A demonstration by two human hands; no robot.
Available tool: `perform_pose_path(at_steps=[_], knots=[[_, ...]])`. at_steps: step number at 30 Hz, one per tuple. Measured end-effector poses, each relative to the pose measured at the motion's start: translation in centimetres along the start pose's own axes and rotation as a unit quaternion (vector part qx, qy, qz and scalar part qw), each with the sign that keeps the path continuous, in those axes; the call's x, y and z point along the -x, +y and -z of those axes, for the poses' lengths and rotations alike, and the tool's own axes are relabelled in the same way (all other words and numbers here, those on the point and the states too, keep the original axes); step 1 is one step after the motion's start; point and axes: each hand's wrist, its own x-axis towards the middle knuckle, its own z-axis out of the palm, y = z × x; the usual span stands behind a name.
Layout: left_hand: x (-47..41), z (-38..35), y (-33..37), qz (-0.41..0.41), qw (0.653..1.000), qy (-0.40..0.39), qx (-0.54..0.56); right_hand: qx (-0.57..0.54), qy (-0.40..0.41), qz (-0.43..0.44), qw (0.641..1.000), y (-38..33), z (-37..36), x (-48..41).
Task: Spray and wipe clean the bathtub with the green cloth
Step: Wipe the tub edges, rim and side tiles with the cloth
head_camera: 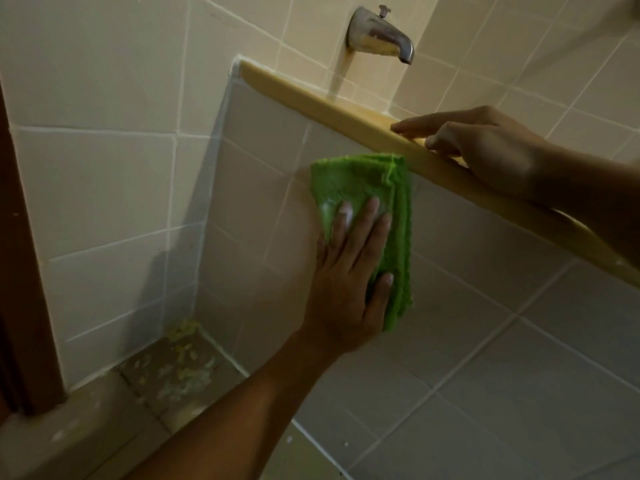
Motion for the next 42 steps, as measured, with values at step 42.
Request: perform_pose_path(at_steps=[42], knots=[[10.8, 0.9, -11.9, 0.574, 0.774, 0.199, 0.177, 0.049, 0.003, 0.01, 0.999, 1.1, -0.6, -0.6]])
